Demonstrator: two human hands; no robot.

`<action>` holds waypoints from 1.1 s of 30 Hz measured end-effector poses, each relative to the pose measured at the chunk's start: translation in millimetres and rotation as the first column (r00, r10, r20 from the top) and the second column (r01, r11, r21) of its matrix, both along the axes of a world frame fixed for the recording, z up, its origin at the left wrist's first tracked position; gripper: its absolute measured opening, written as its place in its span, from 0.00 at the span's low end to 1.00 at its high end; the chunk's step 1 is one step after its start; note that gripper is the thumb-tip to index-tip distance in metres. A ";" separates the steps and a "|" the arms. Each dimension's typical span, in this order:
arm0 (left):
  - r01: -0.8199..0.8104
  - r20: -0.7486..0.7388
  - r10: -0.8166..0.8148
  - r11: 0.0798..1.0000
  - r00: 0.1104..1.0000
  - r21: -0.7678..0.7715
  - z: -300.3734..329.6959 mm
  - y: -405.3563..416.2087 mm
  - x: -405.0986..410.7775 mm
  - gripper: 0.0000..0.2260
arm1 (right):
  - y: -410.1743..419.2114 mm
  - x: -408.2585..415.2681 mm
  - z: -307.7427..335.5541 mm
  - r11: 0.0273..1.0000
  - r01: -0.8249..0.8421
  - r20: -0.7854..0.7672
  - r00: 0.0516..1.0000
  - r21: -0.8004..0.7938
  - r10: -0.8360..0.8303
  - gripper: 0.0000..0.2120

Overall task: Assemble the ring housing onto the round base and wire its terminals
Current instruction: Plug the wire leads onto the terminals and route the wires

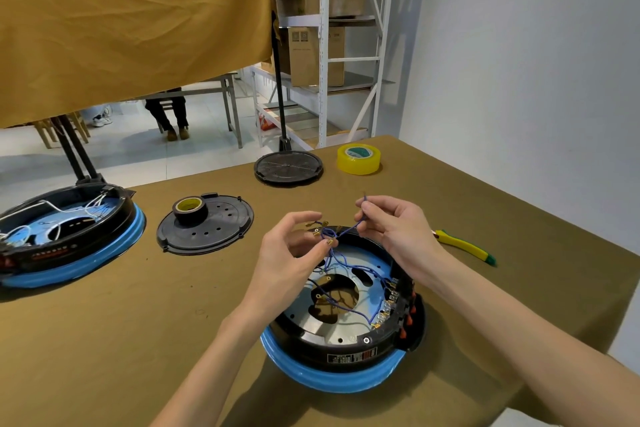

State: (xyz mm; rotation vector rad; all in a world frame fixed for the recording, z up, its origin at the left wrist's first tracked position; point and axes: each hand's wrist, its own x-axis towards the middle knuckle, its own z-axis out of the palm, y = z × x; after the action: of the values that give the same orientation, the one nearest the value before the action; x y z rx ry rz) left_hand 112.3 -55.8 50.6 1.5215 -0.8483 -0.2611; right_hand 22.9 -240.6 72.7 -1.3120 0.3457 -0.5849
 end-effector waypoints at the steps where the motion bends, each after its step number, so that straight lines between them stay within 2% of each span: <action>1: -0.010 -0.010 0.009 1.000 1.000 -0.006 -0.3 -0.2 0.2 0.17 | -0.6 -0.3 0.0 1.000 0.030 0.010 1.000 0.001 -0.030 0.06; 5: -0.048 -0.019 0.048 0.999 0.999 0.006 -0.8 -2.1 -0.4 0.18 | -5.6 -0.6 -0.4 0.993 0.121 0.054 0.991 0.012 -0.122 0.06; 11: -0.062 0.013 0.062 0.998 0.998 0.020 -0.4 -1.0 1.7 0.05 | -29.8 6.0 -1.9 0.951 0.299 0.039 0.954 -0.077 -0.297 0.05; 14: -0.056 0.013 0.055 0.998 0.998 0.039 -1.4 0.3 1.0 0.04 | -55.4 14.5 -10.2 0.923 0.384 -0.052 0.921 -0.031 -0.385 0.07; 18: -0.085 0.049 0.081 0.993 0.996 0.083 -2.2 1.1 1.0 0.04 | -75.9 23.9 -27.0 0.917 0.398 -0.216 0.895 -0.008 -0.390 0.11; 20: -0.094 0.041 0.091 0.992 0.995 0.089 -1.7 2.2 2.1 0.03 | -80.3 23.9 -34.4 0.914 0.384 -0.341 0.848 -0.135 -0.406 0.15; 22: -0.100 0.038 0.097 0.991 0.995 0.083 -0.8 2.9 4.6 0.03 | -78.8 19.8 -34.6 0.835 0.281 -0.478 0.715 -0.473 -0.511 0.21; 23: -0.100 0.033 0.098 0.992 0.995 0.077 -0.4 3.1 5.8 0.03 | -76.1 17.5 -33.7 0.750 0.213 -0.467 0.668 -0.626 -0.580 0.23; 25: -0.092 0.001 0.092 0.994 0.996 0.061 0.3 2.9 6.9 0.02 | -61.4 12.4 -26.7 0.630 0.213 -0.323 0.712 -0.747 -0.624 0.23; 27: -0.077 -0.039 0.079 0.996 0.996 0.046 1.1 2.4 6.2 0.02 | -40.1 7.9 -13.2 0.591 0.228 -0.162 0.830 -0.774 -0.533 0.16; 29: -0.068 -0.060 0.069 0.998 0.996 0.014 1.7 2.4 5.0 0.02 | -14.5 5.7 -1.6 0.666 0.052 -0.188 0.940 -0.744 -0.283 0.10; 31: -0.070 -0.038 0.069 0.998 0.997 -0.011 3.0 3.6 5.3 0.02 | 11.5 6.0 4.2 0.765 -0.248 -0.297 0.952 -0.594 0.078 0.10; 33: -0.075 0.035 0.075 0.997 0.997 0.002 4.0 6.1 6.9 0.03 | 28.6 8.0 3.1 0.798 -0.401 -0.285 0.911 -0.450 0.297 0.11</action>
State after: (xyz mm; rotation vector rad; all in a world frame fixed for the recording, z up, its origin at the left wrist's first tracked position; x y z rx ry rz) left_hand 119.2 -49.7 54.6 1.5615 -0.8161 -0.1817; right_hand 30.9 -212.1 75.8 -1.8983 0.1008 -0.2231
